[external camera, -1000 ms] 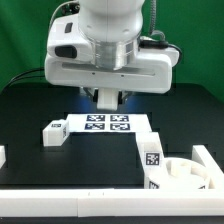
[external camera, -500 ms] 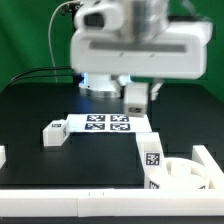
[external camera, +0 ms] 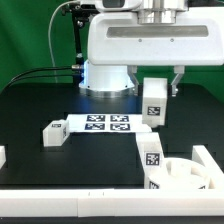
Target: Assemble stool
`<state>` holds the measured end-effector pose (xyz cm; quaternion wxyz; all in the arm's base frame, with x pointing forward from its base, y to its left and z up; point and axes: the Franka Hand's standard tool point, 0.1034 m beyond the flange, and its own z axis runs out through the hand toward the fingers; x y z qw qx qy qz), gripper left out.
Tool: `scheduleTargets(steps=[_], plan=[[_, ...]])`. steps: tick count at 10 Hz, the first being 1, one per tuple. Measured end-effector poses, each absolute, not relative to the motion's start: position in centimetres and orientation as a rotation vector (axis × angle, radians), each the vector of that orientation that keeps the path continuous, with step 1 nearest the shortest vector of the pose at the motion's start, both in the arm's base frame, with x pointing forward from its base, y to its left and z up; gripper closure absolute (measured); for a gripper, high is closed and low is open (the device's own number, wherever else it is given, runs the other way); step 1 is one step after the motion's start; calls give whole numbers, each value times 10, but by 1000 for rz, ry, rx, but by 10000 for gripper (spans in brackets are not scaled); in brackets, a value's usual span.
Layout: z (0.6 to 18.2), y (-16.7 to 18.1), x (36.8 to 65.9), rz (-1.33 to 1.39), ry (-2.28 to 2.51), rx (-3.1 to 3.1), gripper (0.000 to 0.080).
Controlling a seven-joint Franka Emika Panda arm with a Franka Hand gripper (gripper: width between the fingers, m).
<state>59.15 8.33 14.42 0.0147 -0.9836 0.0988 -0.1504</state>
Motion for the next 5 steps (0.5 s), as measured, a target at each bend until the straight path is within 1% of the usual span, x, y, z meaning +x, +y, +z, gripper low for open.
scheduleTargets(steps=[1,2,5], plan=[[148,99,602,-596,286,-3028,466],[151,107,610,-686,275,-3004,466],[147,113,610,-903,239,-2944,466]])
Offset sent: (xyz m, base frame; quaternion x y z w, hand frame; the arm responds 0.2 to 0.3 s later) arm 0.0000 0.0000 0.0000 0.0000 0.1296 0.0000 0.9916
